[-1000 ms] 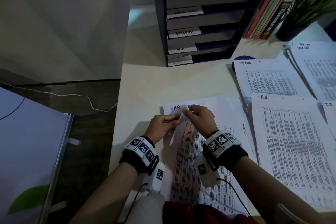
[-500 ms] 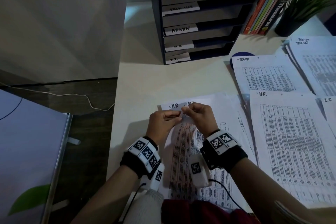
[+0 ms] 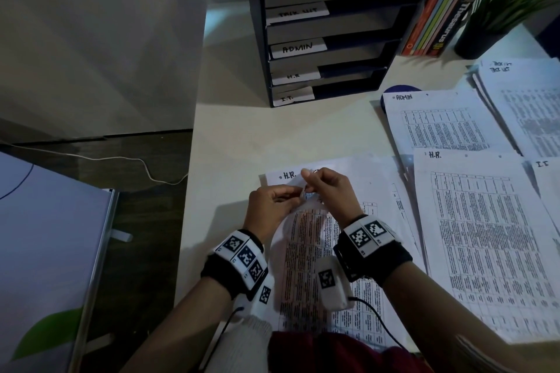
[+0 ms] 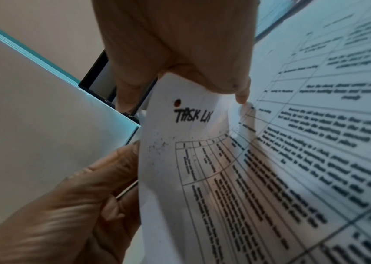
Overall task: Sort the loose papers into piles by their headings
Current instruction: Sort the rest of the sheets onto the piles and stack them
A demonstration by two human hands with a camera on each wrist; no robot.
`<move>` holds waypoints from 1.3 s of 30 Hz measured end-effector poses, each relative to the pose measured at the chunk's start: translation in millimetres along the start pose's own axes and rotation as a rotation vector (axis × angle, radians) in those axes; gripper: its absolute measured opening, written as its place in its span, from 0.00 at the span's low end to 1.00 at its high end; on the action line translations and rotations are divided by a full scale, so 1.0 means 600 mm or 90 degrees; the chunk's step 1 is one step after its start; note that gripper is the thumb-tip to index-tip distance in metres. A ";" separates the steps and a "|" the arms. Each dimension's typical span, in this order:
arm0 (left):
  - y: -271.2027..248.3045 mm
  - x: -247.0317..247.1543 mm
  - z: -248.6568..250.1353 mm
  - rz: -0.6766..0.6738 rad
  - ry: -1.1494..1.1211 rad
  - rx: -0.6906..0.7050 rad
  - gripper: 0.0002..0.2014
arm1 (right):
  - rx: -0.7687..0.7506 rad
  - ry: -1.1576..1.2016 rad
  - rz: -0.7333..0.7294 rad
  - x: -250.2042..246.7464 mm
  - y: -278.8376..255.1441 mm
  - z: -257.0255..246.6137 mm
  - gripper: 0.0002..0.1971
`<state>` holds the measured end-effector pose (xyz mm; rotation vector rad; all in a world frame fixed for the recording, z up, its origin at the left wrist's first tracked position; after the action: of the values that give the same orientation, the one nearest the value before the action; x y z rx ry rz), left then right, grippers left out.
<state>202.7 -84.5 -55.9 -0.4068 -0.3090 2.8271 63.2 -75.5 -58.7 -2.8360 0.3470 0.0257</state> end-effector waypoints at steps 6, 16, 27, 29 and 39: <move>0.002 -0.001 0.001 0.004 -0.004 0.004 0.15 | -0.013 0.011 -0.007 0.002 -0.002 0.000 0.13; 0.003 -0.004 -0.005 0.003 -0.013 -0.001 0.16 | -0.015 0.006 -0.042 0.009 -0.005 -0.001 0.10; 0.027 -0.014 -0.038 0.056 0.107 -0.073 0.09 | -0.070 -0.114 0.067 -0.011 -0.031 -0.017 0.09; 0.034 -0.018 -0.050 0.053 0.101 -0.100 0.13 | -0.121 -0.118 0.105 -0.025 -0.046 -0.031 0.08; 0.015 0.003 -0.014 -0.035 0.086 -0.014 0.41 | -0.153 -0.482 -0.190 0.000 -0.016 -0.045 0.30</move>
<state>201.3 -91.0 -66.3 -0.5823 -0.3181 2.7289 64.9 -74.0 -30.2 -2.8028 -0.2591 1.0966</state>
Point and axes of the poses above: each hand's wrist, its own y-axis towards the middle knuckle, its own x-axis out of the palm, z = x × y, the point moved 7 cm from there along y, towards the middle knuckle, and after that the axes turned 4 degrees about y, right-handed, at the moved point
